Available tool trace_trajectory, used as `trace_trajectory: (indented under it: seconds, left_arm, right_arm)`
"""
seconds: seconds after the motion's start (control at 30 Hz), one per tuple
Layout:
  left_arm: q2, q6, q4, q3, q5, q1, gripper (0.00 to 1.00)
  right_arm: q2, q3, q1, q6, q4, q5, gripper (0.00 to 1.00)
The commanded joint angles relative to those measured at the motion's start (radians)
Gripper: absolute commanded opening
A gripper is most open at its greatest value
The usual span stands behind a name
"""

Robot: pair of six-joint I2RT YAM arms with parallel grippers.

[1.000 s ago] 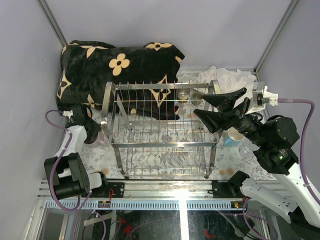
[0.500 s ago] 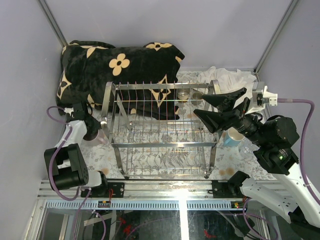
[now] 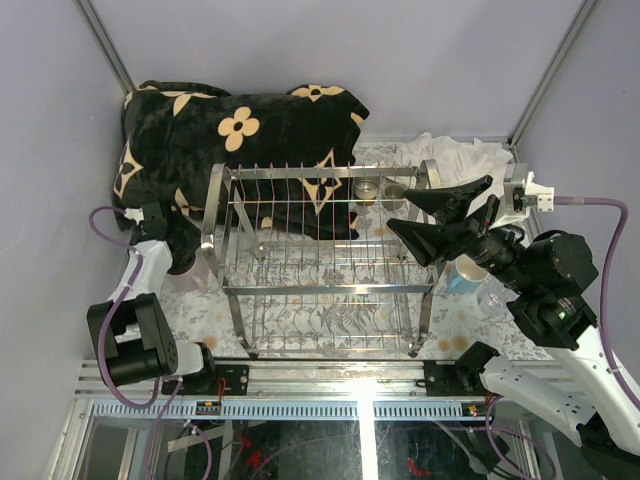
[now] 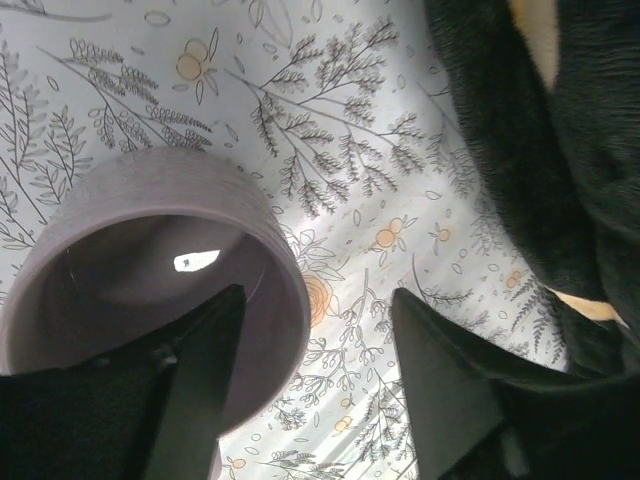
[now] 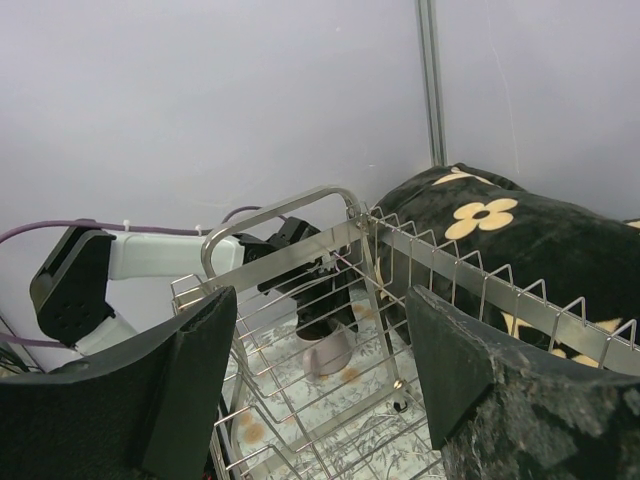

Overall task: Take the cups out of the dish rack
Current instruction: Place the cup at the center of the board, then reset both arms

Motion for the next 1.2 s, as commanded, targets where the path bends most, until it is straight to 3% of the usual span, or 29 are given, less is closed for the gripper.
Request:
trace_trajectory:
  seconds: [0.0,0.2,0.5,0.83,1.17]
  left_arm:
    - [-0.103,-0.012,0.0,0.035,-0.022,0.006,0.65]
    - [-0.269,-0.053,-0.022,0.032,-0.037,0.007,0.78]
    - [-0.534,-0.106,-0.008,0.037,0.068,0.004,0.89]
    - [-0.71,-0.129,0.016,0.037,0.157,-0.017,1.0]
    - [-0.738,-0.123,0.012,0.082,0.184,-0.049,1.0]
  right_arm:
    - [0.009,0.035,-0.003,-0.012,0.042,0.023,0.75]
    - [0.026,0.035,-0.004,-0.011,0.042,0.022,0.8]
    - [0.077,0.038,-0.004,0.0,0.026,0.035,0.99]
    - [0.107,0.055,-0.004,0.026,-0.017,0.053,1.0]
    - [0.116,0.154,-0.003,-0.006,-0.148,0.178,0.99]
